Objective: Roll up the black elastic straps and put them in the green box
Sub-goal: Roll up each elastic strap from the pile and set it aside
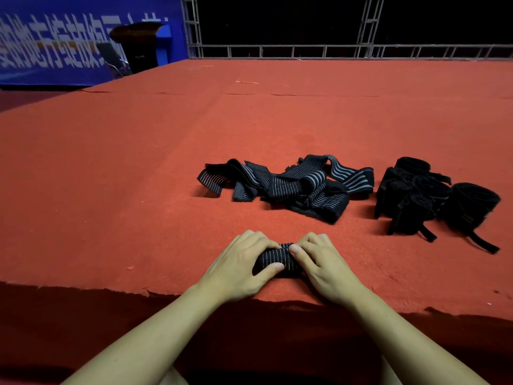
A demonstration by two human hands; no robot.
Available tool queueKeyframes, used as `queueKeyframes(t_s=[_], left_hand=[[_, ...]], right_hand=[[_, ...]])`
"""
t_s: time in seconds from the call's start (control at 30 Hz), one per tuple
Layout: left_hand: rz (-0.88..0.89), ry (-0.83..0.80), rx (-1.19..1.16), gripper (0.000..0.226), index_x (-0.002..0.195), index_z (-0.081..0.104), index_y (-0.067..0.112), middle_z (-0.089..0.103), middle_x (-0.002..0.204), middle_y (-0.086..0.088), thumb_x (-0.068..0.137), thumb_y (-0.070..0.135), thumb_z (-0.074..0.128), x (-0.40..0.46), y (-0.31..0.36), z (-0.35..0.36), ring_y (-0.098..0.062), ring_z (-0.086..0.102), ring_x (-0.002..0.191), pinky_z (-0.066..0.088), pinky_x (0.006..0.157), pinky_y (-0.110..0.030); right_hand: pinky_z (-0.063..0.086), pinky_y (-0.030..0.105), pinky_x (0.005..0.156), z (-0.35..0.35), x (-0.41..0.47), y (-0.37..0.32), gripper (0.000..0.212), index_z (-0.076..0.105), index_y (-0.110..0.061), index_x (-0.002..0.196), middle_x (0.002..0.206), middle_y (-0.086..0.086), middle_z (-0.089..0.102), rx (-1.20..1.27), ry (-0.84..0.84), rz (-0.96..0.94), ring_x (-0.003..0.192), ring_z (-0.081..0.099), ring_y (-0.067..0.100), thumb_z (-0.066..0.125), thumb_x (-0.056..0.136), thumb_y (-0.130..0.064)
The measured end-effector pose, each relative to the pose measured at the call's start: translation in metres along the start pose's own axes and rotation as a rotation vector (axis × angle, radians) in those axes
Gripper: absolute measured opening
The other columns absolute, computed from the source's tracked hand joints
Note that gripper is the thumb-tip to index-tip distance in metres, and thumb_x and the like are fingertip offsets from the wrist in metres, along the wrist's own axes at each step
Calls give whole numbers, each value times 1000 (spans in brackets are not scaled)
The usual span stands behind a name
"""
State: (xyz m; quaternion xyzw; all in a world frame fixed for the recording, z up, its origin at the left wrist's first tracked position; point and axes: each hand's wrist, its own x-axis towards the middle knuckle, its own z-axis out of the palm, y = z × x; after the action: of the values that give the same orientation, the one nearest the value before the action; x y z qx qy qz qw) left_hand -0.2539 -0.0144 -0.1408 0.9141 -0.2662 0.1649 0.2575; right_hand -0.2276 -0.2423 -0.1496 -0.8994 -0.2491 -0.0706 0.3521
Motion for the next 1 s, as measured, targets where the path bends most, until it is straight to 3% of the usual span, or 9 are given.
queueKeyframes(t_s=[0.2,0.3,0.43,0.57,0.73,0.83,0.93,1.0], left_hand=[[-87,-9,-18,38,118,66,26,51,119,17,99,55,49,3,-2,3,-4,46,115,43,103,-32],[-187,-30,-63,48,119,66,28,46,127,23,99,61,39,5,-4,5,-1,42,123,41,108,-35],[-216,-86,-50,41,125,57,35,41,132,26,101,59,34,8,0,3,2,39,126,38,112,-37],[-135,-84,-34,42,140,41,38,41,136,22,101,52,50,5,0,0,-1,42,126,37,112,-32],[-116,-59,-13,42,136,49,37,46,131,22,96,48,58,5,-5,5,-3,44,121,37,108,-33],[-150,-32,-36,38,132,54,39,52,121,27,96,51,56,7,-7,3,3,41,117,33,106,-33],[-212,-51,-124,33,127,60,40,51,110,32,97,51,57,5,-8,2,11,38,114,31,103,-25],[-241,-87,-141,39,126,61,43,52,111,26,94,62,50,3,-8,3,7,41,112,35,103,-26]], right_hand=[[37,17,95,-4,-6,-4,31,56,-37,114,112,-24,55,56,57,-21,112,48,6,51,93,-60],[40,19,95,-3,-7,-3,37,52,-39,117,116,-25,53,22,31,-62,112,48,5,63,88,-58],[44,29,98,-2,-3,1,43,55,-39,124,119,-27,55,-36,11,-98,110,49,3,66,86,-56],[43,32,102,-3,0,2,45,56,-42,128,124,-31,56,-35,-17,-42,114,47,0,54,90,-65],[33,35,112,-2,3,-3,69,44,-39,148,146,-28,46,-104,-64,34,130,38,2,32,90,-75],[33,33,111,-4,0,-5,71,36,-43,151,144,-32,42,-94,-82,9,131,39,0,47,87,-71],[41,35,107,-8,-2,-6,57,43,-51,134,130,-37,50,2,-75,-27,120,49,0,65,81,-57],[44,38,104,-9,-3,-6,53,46,-52,127,124,-35,54,32,-69,-31,115,52,1,67,79,-56]])
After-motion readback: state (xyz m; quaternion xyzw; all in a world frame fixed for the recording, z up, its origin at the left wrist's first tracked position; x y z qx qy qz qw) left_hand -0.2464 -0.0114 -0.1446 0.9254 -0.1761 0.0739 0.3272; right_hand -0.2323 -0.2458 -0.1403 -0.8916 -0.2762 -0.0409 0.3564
